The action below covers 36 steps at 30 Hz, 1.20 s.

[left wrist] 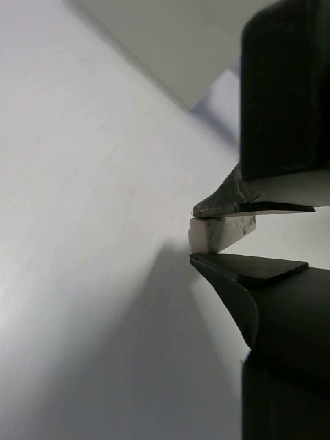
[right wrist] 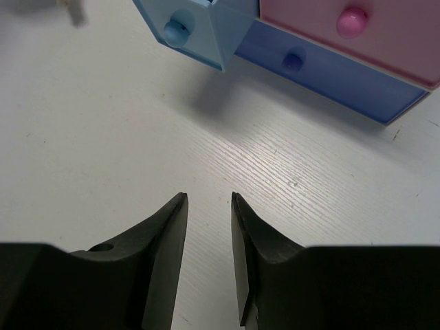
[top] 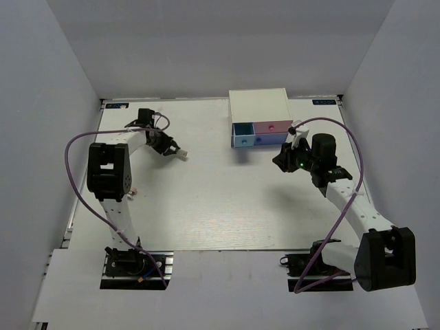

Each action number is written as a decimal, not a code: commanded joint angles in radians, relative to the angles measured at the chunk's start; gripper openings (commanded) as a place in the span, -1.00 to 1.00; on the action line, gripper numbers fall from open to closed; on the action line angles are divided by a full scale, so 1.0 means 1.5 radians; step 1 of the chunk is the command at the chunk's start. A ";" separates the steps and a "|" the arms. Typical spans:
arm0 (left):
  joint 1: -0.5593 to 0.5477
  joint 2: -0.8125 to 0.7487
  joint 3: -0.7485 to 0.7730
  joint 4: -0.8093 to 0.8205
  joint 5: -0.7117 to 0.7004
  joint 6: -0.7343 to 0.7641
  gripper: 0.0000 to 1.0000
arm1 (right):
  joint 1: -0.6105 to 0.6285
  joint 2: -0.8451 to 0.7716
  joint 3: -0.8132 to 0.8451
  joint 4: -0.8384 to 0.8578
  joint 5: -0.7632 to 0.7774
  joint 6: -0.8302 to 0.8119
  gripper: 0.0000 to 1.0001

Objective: Sort the stationery into containers
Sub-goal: Pick up the stationery from the center of the board, then place the stationery in the drawer.

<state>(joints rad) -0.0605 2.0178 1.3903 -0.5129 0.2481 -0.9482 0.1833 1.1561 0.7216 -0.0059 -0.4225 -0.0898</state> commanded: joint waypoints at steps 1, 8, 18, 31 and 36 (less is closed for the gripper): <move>-0.035 -0.050 0.026 0.170 0.200 0.142 -1.00 | -0.002 -0.005 -0.004 0.009 -0.012 -0.006 -0.24; -0.117 -0.063 0.126 0.234 0.265 0.241 -1.00 | -0.002 -0.009 -0.002 0.009 -0.011 -0.007 -0.24; -0.205 -0.085 0.124 0.387 0.304 0.322 -1.00 | -0.001 -0.029 -0.019 0.007 -0.002 -0.011 -0.21; -0.295 -0.035 0.211 0.391 0.149 0.448 -1.00 | -0.001 -0.039 -0.036 0.006 0.000 -0.015 -0.21; -0.308 -0.001 0.247 0.352 0.100 0.484 -1.00 | -0.003 -0.043 -0.040 0.007 0.001 -0.015 -0.21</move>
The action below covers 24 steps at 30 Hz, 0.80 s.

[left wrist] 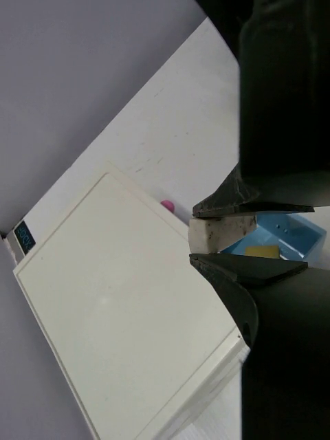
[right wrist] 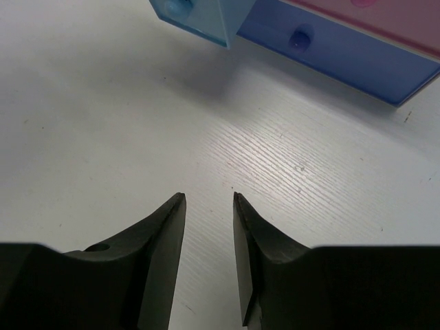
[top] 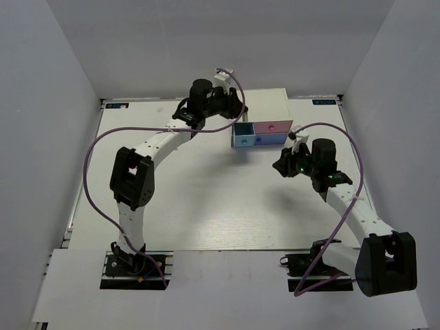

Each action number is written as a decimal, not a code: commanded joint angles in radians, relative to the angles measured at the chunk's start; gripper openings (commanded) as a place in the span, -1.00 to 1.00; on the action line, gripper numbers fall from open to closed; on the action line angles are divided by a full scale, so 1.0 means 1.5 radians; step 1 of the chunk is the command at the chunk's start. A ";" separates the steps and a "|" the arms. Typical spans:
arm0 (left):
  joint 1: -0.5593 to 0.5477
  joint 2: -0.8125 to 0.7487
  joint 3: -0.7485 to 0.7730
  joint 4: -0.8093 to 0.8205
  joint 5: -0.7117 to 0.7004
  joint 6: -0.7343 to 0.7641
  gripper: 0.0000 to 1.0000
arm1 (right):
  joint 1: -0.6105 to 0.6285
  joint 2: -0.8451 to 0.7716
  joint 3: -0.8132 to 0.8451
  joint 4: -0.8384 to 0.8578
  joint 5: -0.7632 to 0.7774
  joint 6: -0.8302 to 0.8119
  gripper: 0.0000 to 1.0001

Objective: Sort the stationery into containers
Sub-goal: Place the stationery in the drawer.

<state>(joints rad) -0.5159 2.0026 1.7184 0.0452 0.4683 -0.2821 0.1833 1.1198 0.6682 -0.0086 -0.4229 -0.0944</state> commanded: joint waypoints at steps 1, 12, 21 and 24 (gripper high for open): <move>-0.012 0.016 0.028 -0.026 -0.067 0.047 -1.00 | -0.003 -0.019 -0.006 0.009 0.003 -0.012 -0.18; -0.030 0.031 0.035 -0.058 -0.121 0.090 -0.95 | -0.006 -0.013 -0.006 0.012 0.007 -0.013 -0.16; -0.036 0.025 0.021 -0.065 -0.127 0.090 0.04 | -0.004 -0.005 0.001 0.011 0.000 -0.023 0.01; -0.036 0.018 0.015 -0.059 -0.127 0.090 0.14 | -0.004 0.003 0.009 0.014 -0.042 -0.043 0.04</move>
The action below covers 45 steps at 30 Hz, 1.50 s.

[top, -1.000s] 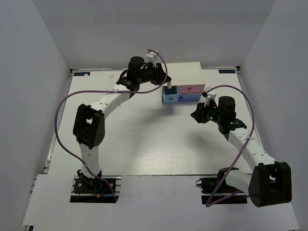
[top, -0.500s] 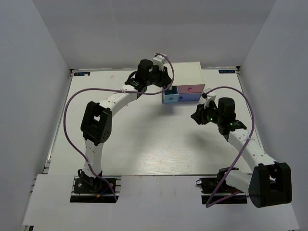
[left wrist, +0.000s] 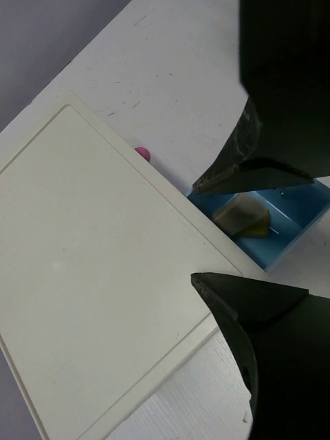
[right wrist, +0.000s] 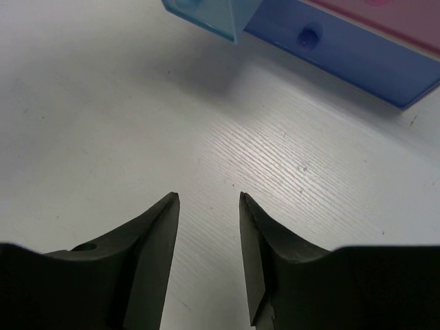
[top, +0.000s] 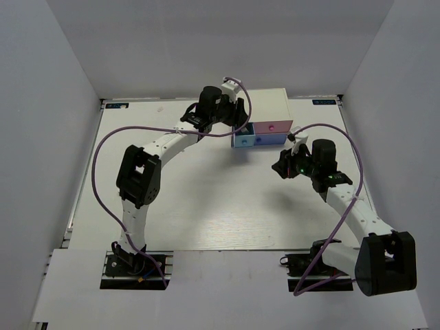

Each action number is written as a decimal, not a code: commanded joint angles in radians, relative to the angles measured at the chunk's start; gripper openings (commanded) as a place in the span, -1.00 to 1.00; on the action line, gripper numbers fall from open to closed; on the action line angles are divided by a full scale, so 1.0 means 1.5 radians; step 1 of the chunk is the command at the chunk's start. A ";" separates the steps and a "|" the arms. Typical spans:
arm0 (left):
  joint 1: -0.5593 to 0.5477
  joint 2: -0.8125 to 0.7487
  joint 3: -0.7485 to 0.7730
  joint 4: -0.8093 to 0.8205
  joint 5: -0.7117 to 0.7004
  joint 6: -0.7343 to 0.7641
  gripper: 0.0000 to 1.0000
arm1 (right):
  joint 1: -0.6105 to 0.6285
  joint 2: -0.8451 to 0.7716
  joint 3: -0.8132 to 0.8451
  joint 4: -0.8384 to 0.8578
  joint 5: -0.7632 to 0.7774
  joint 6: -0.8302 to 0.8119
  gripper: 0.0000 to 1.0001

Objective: Sort the stationery into containers
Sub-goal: Place the stationery in the drawer, then close the drawer in the storage box.

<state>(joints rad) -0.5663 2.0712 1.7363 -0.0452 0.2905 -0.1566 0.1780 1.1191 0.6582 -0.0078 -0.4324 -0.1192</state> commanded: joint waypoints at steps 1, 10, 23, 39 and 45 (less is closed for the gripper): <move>-0.003 -0.034 0.003 0.008 -0.009 -0.001 0.20 | 0.000 0.008 0.021 0.017 -0.066 -0.041 -0.10; -0.003 -0.146 -0.101 0.067 -0.009 -0.056 0.22 | 0.008 0.134 0.103 0.025 -0.285 -0.139 -0.64; 0.019 -0.540 -0.544 0.020 -0.333 -0.294 0.68 | 0.058 0.355 0.282 0.006 -0.259 -0.300 -0.67; 0.025 -0.813 -0.719 -0.282 -0.581 -0.666 1.00 | 0.103 0.419 0.299 0.208 -0.017 -0.236 -0.67; 0.025 -0.785 -0.683 -0.405 -0.602 -0.754 1.00 | 0.111 0.442 0.322 0.234 0.014 -0.223 -0.67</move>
<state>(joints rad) -0.5320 0.8803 0.6628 -0.5220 -0.5503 -1.1820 0.3370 1.7645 1.0950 0.2535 -0.4717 -0.4702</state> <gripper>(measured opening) 0.992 0.165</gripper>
